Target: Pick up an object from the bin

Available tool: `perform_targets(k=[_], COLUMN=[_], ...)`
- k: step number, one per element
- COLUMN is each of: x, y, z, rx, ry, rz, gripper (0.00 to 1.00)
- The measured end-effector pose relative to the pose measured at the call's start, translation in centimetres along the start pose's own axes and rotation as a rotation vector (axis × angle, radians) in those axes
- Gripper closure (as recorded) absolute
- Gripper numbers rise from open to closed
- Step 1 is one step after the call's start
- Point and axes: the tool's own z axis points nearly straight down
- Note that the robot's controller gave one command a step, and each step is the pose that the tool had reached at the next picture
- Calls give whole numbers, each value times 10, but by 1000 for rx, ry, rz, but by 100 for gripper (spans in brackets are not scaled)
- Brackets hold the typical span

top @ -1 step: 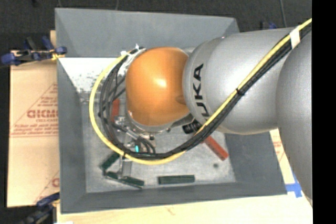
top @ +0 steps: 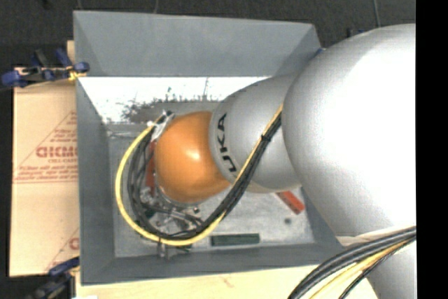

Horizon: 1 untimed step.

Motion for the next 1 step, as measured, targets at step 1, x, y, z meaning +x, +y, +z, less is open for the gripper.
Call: perform_targets(k=[1], x=[1], y=[1], z=[-1], rx=[-2], ry=[2], rz=[6], gripper=[100])
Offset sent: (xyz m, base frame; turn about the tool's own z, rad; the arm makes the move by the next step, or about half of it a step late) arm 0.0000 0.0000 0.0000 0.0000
